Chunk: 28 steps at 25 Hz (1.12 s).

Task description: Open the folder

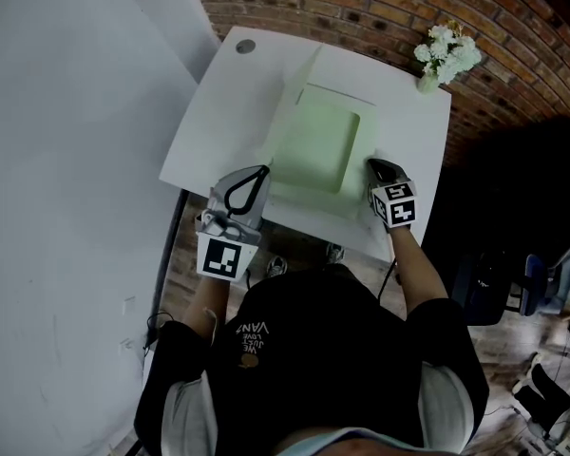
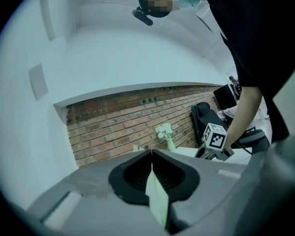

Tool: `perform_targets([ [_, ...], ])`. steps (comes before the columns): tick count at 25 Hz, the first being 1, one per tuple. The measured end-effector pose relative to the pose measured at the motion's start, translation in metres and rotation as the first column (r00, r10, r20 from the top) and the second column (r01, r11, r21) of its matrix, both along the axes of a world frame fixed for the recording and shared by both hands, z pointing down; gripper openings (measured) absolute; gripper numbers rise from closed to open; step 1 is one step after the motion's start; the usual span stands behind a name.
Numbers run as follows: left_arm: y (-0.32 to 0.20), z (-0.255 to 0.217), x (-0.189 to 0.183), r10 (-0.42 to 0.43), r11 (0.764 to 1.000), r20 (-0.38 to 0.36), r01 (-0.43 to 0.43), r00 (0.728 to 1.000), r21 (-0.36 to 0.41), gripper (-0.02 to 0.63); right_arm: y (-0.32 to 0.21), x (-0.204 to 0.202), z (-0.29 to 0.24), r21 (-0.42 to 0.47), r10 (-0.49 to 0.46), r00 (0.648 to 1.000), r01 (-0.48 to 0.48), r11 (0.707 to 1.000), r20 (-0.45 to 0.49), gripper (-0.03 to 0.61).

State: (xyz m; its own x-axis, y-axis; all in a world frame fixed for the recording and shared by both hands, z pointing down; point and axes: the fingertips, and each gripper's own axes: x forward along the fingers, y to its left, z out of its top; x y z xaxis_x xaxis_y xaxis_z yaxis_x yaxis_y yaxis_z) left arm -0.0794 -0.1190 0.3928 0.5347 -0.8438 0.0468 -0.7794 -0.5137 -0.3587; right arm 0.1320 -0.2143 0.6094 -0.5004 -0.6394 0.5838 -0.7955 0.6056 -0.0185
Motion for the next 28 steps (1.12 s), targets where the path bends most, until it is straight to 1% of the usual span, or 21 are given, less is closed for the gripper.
perform_targets([
  [2,-0.002,-0.001,-0.010,-0.022,1.000,-0.013,0.022,1.000,-0.002,0.008,0.000,0.000,-0.001,0.001,0.006,1.000,-0.006,1.000,-0.002,-0.002],
  [5,-0.005,0.004,-0.028,-0.085,0.995,-0.060,0.082,0.995,-0.054,0.008,-0.001,0.000,0.000,0.000,0.016,1.000,-0.016,1.000,-0.005,-0.002],
  [7,-0.007,0.005,-0.041,-0.119,0.991,-0.072,0.114,0.990,-0.064,0.008,-0.001,0.001,0.000,0.000,0.023,1.000,-0.023,1.000,-0.008,-0.002],
  [11,-0.009,0.005,-0.063,-0.163,0.985,-0.048,0.160,0.986,-0.060,0.008,-0.001,0.001,0.000,-0.001,0.034,0.999,-0.034,0.999,-0.013,-0.002],
  [17,-0.013,0.007,-0.090,-0.225,0.974,-0.059,0.222,0.973,-0.055,0.009,-0.001,0.001,0.001,-0.002,0.043,0.999,-0.043,0.999,-0.024,-0.002],
  [21,-0.017,0.010,-0.106,-0.264,0.964,-0.037,0.261,0.964,-0.056,0.009,-0.001,0.001,0.000,-0.001,0.051,0.998,-0.051,0.999,-0.026,-0.002],
  [28,-0.022,0.015,-0.134,-0.354,0.934,-0.048,0.350,0.934,-0.072,0.015,0.000,0.001,0.000,-0.004,0.049,0.998,-0.049,0.999,-0.028,-0.002],
])
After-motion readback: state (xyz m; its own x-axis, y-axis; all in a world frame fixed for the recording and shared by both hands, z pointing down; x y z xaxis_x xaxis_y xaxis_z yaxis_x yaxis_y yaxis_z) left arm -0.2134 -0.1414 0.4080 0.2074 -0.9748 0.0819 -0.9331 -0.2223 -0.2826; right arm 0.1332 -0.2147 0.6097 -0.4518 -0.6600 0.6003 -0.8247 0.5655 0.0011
